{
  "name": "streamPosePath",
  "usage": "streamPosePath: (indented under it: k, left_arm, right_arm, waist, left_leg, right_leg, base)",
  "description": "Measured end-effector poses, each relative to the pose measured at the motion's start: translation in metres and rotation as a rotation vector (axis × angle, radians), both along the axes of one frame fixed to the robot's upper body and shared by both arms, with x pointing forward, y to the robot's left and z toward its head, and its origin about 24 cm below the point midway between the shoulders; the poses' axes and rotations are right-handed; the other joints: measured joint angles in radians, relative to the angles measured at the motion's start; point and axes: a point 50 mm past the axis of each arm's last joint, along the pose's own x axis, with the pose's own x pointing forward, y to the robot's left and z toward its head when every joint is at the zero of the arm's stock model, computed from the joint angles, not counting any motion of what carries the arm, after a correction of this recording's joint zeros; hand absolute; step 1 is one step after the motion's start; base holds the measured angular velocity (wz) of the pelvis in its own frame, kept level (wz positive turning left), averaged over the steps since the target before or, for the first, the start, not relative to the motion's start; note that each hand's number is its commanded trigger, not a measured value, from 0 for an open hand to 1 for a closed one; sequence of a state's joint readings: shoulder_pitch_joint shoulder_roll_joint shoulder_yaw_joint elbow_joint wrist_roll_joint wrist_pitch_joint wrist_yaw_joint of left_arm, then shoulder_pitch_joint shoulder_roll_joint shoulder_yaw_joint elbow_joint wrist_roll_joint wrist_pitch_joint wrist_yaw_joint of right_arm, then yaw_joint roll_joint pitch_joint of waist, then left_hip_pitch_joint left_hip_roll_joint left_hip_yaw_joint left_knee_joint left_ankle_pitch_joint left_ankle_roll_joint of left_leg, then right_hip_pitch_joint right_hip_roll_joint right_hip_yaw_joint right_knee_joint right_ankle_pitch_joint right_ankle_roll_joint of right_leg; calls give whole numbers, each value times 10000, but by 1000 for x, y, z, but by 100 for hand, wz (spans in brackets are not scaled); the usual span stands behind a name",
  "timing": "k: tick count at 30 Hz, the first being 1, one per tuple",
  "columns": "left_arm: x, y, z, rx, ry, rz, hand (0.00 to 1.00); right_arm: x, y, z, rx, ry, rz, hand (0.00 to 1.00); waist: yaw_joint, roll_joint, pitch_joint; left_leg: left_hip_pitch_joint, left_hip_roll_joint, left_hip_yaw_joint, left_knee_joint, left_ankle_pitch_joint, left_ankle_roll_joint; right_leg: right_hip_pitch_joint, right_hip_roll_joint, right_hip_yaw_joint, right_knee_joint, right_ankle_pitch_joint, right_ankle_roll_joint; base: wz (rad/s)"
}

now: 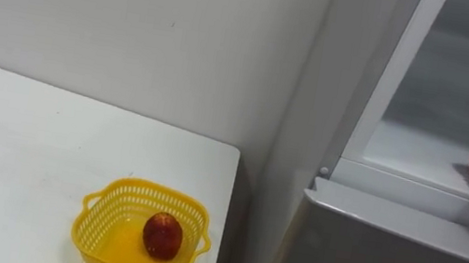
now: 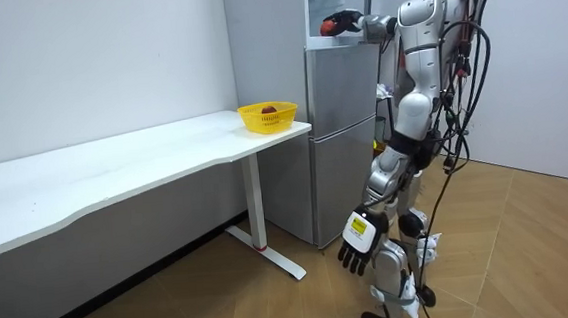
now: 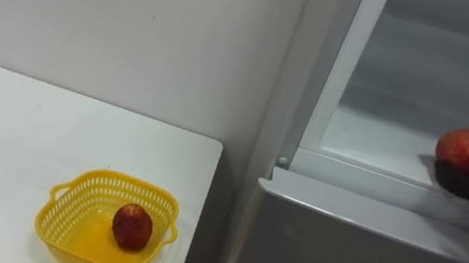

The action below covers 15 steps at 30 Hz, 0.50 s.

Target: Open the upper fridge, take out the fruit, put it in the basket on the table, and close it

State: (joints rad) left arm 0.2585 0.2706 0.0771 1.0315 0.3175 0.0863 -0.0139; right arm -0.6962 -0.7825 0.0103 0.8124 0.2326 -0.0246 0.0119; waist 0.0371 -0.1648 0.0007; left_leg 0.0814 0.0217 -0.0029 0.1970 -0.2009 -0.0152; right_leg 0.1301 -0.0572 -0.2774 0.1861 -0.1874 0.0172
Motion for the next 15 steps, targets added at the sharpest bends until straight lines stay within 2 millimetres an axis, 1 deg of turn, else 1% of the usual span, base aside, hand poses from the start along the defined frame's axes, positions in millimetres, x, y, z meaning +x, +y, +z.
streamPosePath:
  k: [4, 8, 11, 15]
  left_arm:
    - [1, 2, 1, 47, -8, -27, 0]
    - [0, 5, 2, 128, 2, -49, 0]
    - [0, 6, 2, 160, 9, -51, 0]
    - [2, 6, 2, 168, -26, -55, 0]
  right_arm:
    - [0, 1, 0, -52, 47, 28, 100]
    - [0, 0, 0, -117, 43, -29, 100]
    - [0, 0, 0, -112, 36, -27, 100]
    - [0, 0, 0, -102, 21, -43, 100]
  waist:
    - [-4, -51, 14]
    - [20, -88, -5]
    - [31, -89, -6]
    - [36, -61, 13]
  left_leg:
    - [3, 2, -1, -2, 0, 0]
    - [2, 4, -7, -2, 0, -1]
    - [4, 3, -7, -3, -1, -1]
    - [1, 3, -7, -13, -1, -1]
  right_leg:
    - [-2, 4, 3, -2, 0, 0]
    - [-1, 6, 1, -4, 0, 0]
    - [-2, 6, 3, -7, 0, 0]
    - [-2, 7, 2, -9, 0, 0]
  base:
    - [0]
    - [0]
    - [0]
    - [0]
